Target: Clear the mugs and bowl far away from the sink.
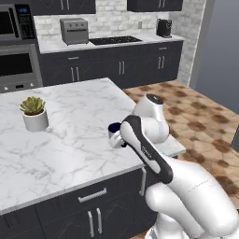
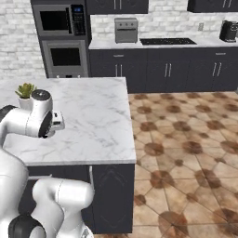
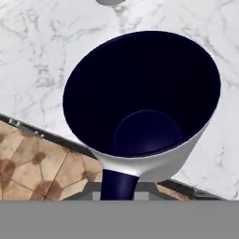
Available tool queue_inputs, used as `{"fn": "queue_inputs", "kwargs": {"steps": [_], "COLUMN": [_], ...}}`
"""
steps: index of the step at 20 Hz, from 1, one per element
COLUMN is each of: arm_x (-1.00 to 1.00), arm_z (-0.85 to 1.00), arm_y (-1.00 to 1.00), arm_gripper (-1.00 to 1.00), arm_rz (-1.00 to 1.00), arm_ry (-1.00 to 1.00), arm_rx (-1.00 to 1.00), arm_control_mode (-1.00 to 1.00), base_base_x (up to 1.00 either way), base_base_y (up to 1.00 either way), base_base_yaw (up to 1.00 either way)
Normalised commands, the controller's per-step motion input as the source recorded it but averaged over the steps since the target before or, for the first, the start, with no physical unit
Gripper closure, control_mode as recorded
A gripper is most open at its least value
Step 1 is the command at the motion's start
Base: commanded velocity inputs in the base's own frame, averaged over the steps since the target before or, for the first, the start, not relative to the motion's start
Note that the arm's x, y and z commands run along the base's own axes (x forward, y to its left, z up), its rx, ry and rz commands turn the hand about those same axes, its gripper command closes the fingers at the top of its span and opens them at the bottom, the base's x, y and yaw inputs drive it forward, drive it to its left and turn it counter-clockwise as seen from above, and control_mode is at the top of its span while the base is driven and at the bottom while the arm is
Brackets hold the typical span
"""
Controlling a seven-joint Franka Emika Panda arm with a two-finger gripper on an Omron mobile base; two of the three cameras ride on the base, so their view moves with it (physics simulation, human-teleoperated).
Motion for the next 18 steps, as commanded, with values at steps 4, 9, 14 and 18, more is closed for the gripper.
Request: {"fn": "queue_inputs", "kwargs": {"steps": [4,9,14,18], "arm_x": [1.0,0.85,0.7,0.52], "arm_z": [-0.37,-0.42,-0.35,-0.29], "arm_y": [0.37,0.06,0.02,0.0], "arm_gripper": [1.0,1.0,1.0,1.0], "arm_rz": [0.1,0.02,0.0,0.0], "arm_ry": [0.0,0.02,0.04,0.06], "arm_rx": [0.0,-0.01,-0.01,-0.01], "arm_control_mode": [-1.0,-1.0,-1.0,-1.0], "base_base_x": [0.0,0.0,0.0,0.0], "base_base_y": [0.0,0.0,0.0,0.0], "base_base_yaw": [0.0,0.0,0.0,0.0]}}
